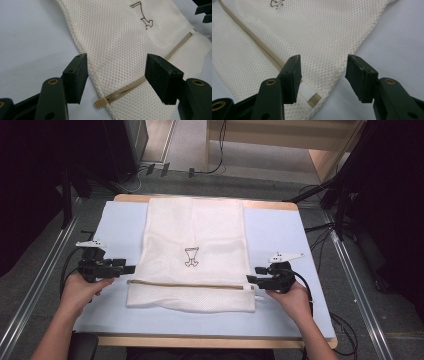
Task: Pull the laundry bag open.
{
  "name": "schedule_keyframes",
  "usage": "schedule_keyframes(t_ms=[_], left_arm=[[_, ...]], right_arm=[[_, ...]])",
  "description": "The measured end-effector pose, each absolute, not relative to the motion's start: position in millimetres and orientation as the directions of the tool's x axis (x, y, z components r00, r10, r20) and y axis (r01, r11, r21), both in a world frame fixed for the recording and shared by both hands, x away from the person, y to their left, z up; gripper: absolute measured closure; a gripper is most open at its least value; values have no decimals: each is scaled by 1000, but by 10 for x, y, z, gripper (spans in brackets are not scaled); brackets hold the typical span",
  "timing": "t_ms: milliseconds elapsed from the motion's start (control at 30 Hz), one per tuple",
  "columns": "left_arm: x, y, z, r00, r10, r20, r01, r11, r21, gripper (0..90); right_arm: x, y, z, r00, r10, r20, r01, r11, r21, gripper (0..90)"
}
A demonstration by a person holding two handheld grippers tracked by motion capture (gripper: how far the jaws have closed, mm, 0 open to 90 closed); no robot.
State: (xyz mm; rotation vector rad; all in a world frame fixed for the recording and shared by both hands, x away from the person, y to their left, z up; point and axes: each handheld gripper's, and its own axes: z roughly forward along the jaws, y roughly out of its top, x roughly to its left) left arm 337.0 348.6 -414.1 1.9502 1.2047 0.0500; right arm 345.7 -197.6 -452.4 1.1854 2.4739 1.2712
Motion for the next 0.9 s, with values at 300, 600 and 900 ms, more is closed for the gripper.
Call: schedule_keyframes(t_ms=[300,600,900], left_arm=[[3472,3517,-4183,536,774,-339,722,-212,658,354],[3506,3566,-4228,506,800,-323,730,-198,654,337],[3512,3588,-4259,486,814,-318,733,-182,656,324]], right_arm=[[3494,-2124,-4554,-652,721,232,601,306,738,429],[3540,-2292,-4604,-604,761,236,623,266,735,407],[3549,-2312,-4625,-590,773,235,630,259,732,388]])
